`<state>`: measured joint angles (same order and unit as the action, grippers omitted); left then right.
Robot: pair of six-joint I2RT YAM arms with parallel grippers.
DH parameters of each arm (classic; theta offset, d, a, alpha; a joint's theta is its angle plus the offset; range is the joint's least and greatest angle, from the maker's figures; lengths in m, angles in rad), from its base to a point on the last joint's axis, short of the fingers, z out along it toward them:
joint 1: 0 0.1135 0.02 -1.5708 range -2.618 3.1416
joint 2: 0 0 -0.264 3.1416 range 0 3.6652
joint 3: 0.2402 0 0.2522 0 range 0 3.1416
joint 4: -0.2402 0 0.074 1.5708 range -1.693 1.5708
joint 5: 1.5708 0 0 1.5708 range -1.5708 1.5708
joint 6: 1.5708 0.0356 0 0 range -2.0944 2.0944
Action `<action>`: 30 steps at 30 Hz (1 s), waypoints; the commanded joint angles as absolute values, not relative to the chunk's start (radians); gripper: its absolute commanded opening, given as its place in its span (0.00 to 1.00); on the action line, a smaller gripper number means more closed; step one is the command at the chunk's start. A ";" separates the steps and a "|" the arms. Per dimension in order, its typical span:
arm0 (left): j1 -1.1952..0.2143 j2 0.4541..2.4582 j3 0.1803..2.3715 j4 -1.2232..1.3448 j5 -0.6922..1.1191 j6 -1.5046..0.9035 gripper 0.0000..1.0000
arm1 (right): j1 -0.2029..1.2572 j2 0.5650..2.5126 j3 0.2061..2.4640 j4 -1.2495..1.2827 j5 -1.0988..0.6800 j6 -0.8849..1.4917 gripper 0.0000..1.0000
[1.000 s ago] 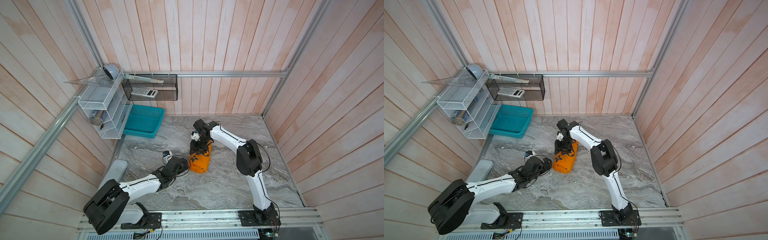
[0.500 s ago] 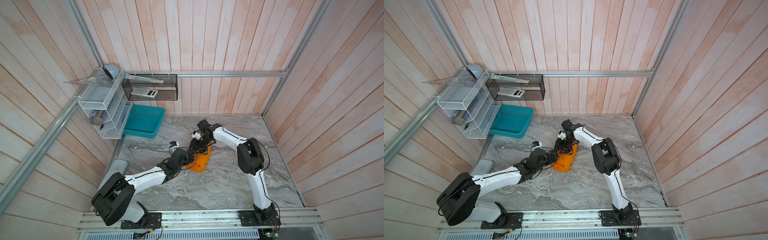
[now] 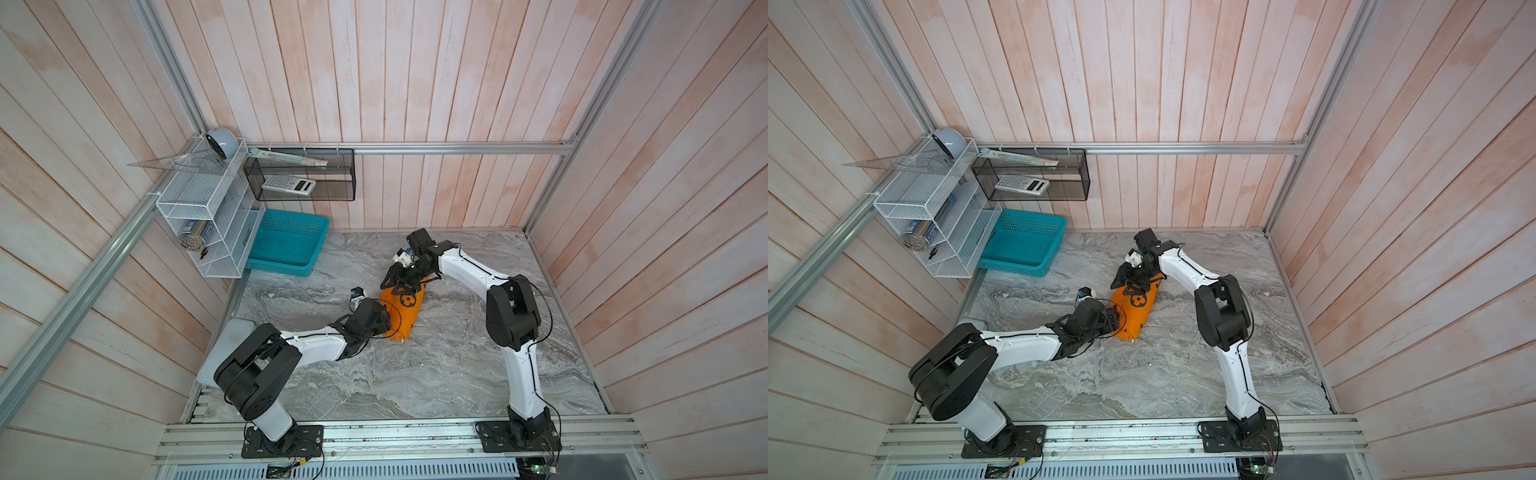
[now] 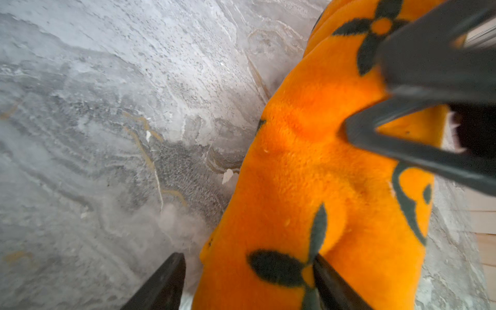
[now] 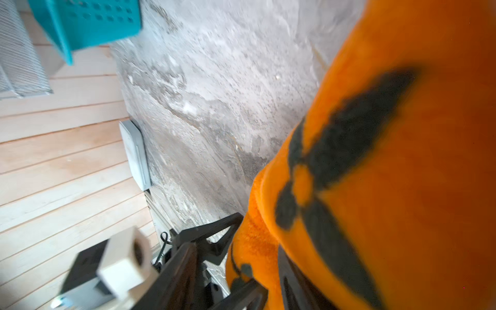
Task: Roll up the pillowcase
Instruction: Roll the pillowcase at the center of the board, then adjust the pillowcase at the center of the board.
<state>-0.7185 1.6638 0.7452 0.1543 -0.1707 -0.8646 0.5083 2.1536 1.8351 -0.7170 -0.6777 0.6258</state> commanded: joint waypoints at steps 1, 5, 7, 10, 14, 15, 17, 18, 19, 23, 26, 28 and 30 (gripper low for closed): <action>-0.706 1.718 0.758 0.109 -0.144 -0.857 0.73 | 0.455 2.048 1.823 -0.687 -0.632 0.633 0.56; -0.702 1.727 0.759 0.115 -0.134 -0.861 0.73 | 0.421 2.080 1.809 -0.695 -0.550 0.613 0.43; -0.701 1.728 0.761 0.115 -0.127 -0.862 0.73 | 0.418 2.148 1.847 -0.723 -0.536 0.602 0.31; -0.700 1.730 0.764 0.115 -0.104 -0.867 0.73 | 0.418 2.258 1.899 -0.726 -0.521 0.606 0.22; -0.699 1.760 0.782 0.108 -0.013 -0.889 0.71 | 0.434 2.421 2.049 -0.852 -0.485 0.585 0.25; -0.699 1.772 0.783 0.119 0.031 -0.904 0.70 | 0.439 2.453 2.093 -0.892 -0.477 0.579 0.26; -0.699 1.806 0.779 0.162 0.114 -0.947 0.68 | 0.445 2.508 2.175 -0.953 -0.464 0.566 0.26; -0.701 1.829 0.771 0.201 0.162 -0.979 0.68 | 0.447 2.531 2.216 -0.981 -0.456 0.561 0.26; -0.702 1.849 0.758 0.242 0.198 -1.013 0.67 | 0.447 2.553 2.248 -1.001 -0.454 0.557 0.26; -0.732 1.930 0.718 0.465 0.315 -1.158 0.63 | 0.440 2.632 2.386 -1.110 -0.452 0.519 0.24; -0.735 1.892 0.659 0.493 0.221 -1.200 0.61 | 0.439 2.628 2.373 -1.134 -0.443 0.502 0.24; -0.707 1.848 0.632 0.471 0.181 -1.193 0.62 | 0.440 2.604 2.319 -1.114 -0.432 0.502 0.24; -0.687 1.788 0.642 0.383 0.153 -1.143 0.66 | 0.439 2.575 2.260 -1.080 -0.430 0.503 0.24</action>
